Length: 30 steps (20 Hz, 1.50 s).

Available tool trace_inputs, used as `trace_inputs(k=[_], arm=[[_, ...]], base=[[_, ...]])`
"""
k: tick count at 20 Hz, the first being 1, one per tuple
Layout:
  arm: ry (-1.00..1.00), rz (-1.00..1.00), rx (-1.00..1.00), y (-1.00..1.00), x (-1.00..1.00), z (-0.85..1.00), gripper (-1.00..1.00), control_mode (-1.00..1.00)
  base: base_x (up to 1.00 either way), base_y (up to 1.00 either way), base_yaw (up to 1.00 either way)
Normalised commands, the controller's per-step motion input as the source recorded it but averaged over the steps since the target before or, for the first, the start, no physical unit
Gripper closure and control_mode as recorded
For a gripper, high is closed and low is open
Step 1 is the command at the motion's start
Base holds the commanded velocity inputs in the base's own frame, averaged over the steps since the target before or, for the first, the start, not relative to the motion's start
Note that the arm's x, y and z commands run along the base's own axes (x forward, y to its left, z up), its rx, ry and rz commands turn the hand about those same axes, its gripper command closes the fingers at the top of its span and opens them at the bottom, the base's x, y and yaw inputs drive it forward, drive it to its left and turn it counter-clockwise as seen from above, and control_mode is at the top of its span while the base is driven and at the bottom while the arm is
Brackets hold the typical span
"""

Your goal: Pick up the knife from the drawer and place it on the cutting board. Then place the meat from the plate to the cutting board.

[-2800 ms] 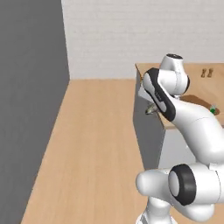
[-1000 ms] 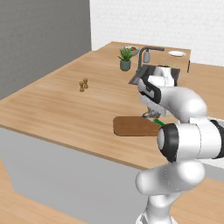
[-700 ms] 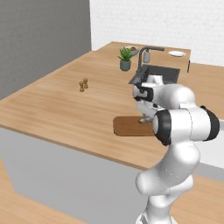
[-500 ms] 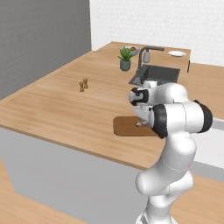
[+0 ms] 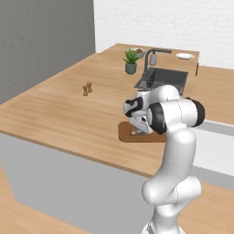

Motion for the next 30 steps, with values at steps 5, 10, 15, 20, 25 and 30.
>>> trace_inputs(k=[5, 10, 15, 20, 25, 30], arm=[[-0.01, -0.05, -0.03, 0.16, 0.32, -0.35, 1.0, -1.0], [-0.07, -0.08, -0.04, 0.0, 0.0, -0.42, -1.0, -1.0], [-0.22, -0.06, -0.03, 0.0, -0.08, -0.1, -1.0, -1.0], [-0.17, -0.01, 0.0, 0.0, -0.04, 0.09, -1.0, -1.0], [-0.09, 0.0, 0.0, 0.0, -0.17, 0.48, -1.0, -1.0], [-0.02, 0.0, 0.0, -0.01, -0.39, 0.92, -1.0, -1.0]], base=[[0.0, 0.0, 0.0], [0.0, 0.0, 0.0], [0.0, 0.0, 0.0], [0.0, 0.0, 0.0], [0.0, 0.0, 0.0], [0.0, 0.0, 0.0]])
